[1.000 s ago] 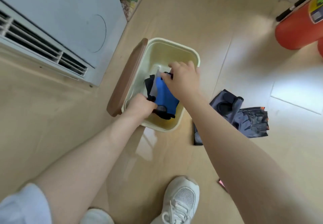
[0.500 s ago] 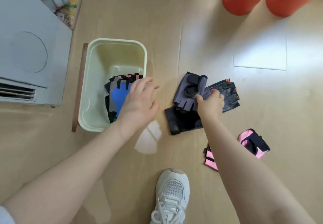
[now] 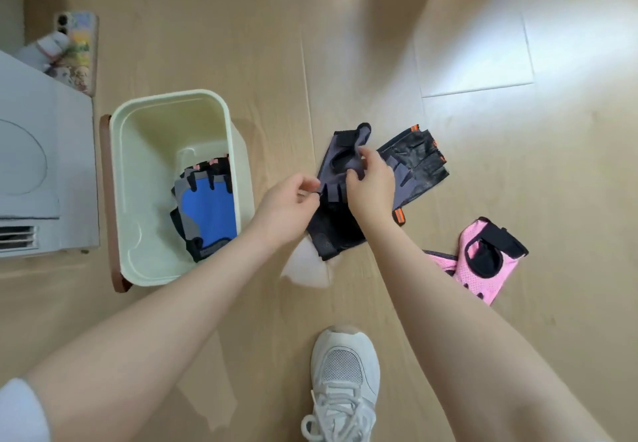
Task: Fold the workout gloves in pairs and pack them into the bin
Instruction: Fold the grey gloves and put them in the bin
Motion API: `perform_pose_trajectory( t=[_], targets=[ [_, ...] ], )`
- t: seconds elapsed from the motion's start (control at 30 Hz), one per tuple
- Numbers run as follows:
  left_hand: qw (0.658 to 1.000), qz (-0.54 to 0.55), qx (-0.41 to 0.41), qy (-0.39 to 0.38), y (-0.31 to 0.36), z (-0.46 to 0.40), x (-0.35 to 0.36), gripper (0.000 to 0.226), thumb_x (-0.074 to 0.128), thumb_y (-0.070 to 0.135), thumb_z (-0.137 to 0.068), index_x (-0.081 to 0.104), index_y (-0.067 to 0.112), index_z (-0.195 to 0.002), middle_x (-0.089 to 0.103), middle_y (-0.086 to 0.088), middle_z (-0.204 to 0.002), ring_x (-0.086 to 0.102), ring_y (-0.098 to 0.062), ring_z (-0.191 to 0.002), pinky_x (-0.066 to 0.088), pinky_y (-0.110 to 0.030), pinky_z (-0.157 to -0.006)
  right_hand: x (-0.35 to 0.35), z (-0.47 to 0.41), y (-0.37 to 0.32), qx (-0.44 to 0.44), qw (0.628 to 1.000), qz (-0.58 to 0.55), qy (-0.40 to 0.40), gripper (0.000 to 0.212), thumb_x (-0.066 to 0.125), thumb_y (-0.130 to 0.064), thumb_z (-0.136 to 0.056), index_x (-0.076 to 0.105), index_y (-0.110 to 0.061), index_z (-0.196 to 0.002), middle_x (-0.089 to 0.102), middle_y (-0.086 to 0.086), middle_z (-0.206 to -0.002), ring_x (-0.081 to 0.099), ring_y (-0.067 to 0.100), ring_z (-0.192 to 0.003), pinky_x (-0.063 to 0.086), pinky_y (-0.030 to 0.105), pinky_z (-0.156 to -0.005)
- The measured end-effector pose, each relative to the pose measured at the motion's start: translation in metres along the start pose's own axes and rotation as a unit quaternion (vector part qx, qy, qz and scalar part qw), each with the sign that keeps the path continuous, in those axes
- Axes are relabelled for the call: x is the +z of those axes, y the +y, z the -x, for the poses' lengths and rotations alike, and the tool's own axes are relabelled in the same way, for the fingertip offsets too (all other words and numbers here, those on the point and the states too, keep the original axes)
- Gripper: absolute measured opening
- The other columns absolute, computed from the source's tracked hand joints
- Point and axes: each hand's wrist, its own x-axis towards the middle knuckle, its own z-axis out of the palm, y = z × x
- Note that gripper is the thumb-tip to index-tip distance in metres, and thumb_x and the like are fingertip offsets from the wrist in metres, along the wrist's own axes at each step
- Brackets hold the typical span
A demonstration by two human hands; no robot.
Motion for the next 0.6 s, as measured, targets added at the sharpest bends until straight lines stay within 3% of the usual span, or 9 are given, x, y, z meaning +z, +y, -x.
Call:
perform_pose_trajectory(
  t=[0.07, 0.17, 0.23, 0.3, 0.37, 0.4, 0.47, 0.53, 0.6],
  targets=[
    [0.992, 0.115, -0.057, 0.005, 0.004, -0.002, -0.002, 0.021, 0.041, 0.029, -0.094, 0.052, 0.022, -0.110, 0.058, 0.006, -0.103, 0.058, -0.017, -0.102, 0.046, -0.025, -0.083, -0.008, 0.020, -0.004, -0.082, 0.993, -0.073, -0.045, 0.044, 0.050, 0.002, -0.082, 0.053, -0.010, -0.124, 0.062, 0.009, -0.121, 0.054, 0.024, -0.113, 0.040, 0.031, -0.098],
    [0.947, 0.284, -0.146, -0.001, 0.012, -0.004, -0.005, 0.038, 0.035, 0.049, -0.092, 0.057, 0.020, -0.099, 0.064, -0.003, -0.100, 0.063, -0.022, -0.094, 0.053, -0.036, -0.082, -0.021, 0.059, 0.004, -0.207, 0.971, -0.069, -0.093, 0.041, 0.048, 0.004, -0.075, 0.062, -0.011, -0.111, 0.067, 0.008, -0.106, 0.056, 0.022, -0.098, 0.045, 0.038, -0.091],
    [0.940, 0.284, -0.189, -0.006, 0.013, -0.005, -0.004, 0.039, 0.046, 0.054, -0.085, 0.061, 0.019, -0.092, 0.067, -0.006, -0.092, 0.064, -0.022, -0.084, 0.055, -0.038, -0.078, -0.023, 0.073, 0.015, -0.289, 0.950, -0.022, -0.118, 0.035, 0.048, 0.000, -0.075, 0.067, -0.014, -0.101, 0.067, 0.004, -0.088, 0.056, 0.022, -0.084, 0.044, 0.037, -0.081],
    [0.963, 0.207, -0.171, -0.005, 0.008, -0.004, 0.000, 0.022, 0.057, 0.039, -0.083, 0.059, 0.017, -0.082, 0.065, -0.011, -0.087, 0.062, -0.025, -0.077, 0.052, -0.037, -0.074, -0.026, 0.078, 0.023, -0.335, 0.925, 0.013, -0.178, 0.025, 0.055, -0.006, -0.078, 0.067, -0.015, -0.098, 0.065, -0.001, -0.080, 0.051, 0.013, -0.080, 0.040, 0.031, -0.082],
    [0.984, 0.133, -0.115, 0.020, 0.003, -0.002, 0.004, 0.015, 0.058, 0.027, -0.084, 0.059, 0.012, -0.082, 0.065, -0.012, -0.084, 0.060, -0.025, -0.075, 0.051, -0.040, -0.072, -0.034, 0.080, 0.025, -0.290, 0.928, -0.002, -0.234, 0.021, 0.057, -0.024, -0.081, 0.063, -0.015, -0.099, 0.064, -0.003, -0.084, 0.050, 0.006, -0.082, 0.038, 0.025, -0.084],
    [0.987, 0.124, -0.095, 0.034, 0.001, 0.001, 0.004, 0.014, 0.056, 0.025, -0.085, 0.060, 0.011, -0.085, 0.065, -0.011, -0.084, 0.061, -0.024, -0.074, 0.052, -0.039, -0.068, -0.038, 0.078, 0.025, -0.225, 0.946, -0.044, -0.228, 0.023, 0.056, -0.030, -0.081, 0.061, -0.015, -0.098, 0.064, -0.005, -0.087, 0.053, 0.005, -0.084, 0.040, 0.023, -0.083],
    [0.987, 0.132, -0.073, 0.051, 0.001, 0.006, 0.001, 0.010, 0.053, 0.021, -0.087, 0.059, 0.015, -0.092, 0.067, -0.006, -0.088, 0.063, -0.020, -0.073, 0.049, -0.030, -0.058, -0.042, 0.066, 0.029, -0.088, 0.980, -0.102, -0.149, 0.018, 0.054, -0.025, -0.087, 0.060, -0.013, -0.098, 0.063, -0.005, -0.089, 0.057, 0.008, -0.087, 0.042, 0.023, -0.079],
    [0.986, 0.135, -0.075, 0.059, -0.004, 0.008, -0.003, 0.010, 0.050, 0.018, -0.087, 0.055, 0.022, -0.094, 0.068, -0.002, -0.096, 0.066, -0.019, -0.080, 0.048, -0.027, -0.059, -0.037, 0.047, 0.038, -0.042, 0.996, 0.007, -0.080, 0.019, 0.051, -0.019, -0.090, 0.059, -0.010, -0.105, 0.064, 0.003, -0.101, 0.057, 0.019, -0.097, 0.041, 0.029, -0.081],
    [0.986, 0.131, -0.082, 0.062, -0.007, 0.008, -0.006, 0.016, 0.047, 0.016, -0.086, 0.051, 0.025, -0.098, 0.068, 0.000, -0.104, 0.066, -0.019, -0.088, 0.050, -0.030, -0.069, -0.028, 0.033, 0.045, -0.067, 0.983, 0.135, -0.102, 0.028, 0.052, -0.021, -0.089, 0.056, -0.010, -0.115, 0.058, 0.010, -0.120, 0.051, 0.028, -0.112, 0.039, 0.034, -0.090]
  ],
)
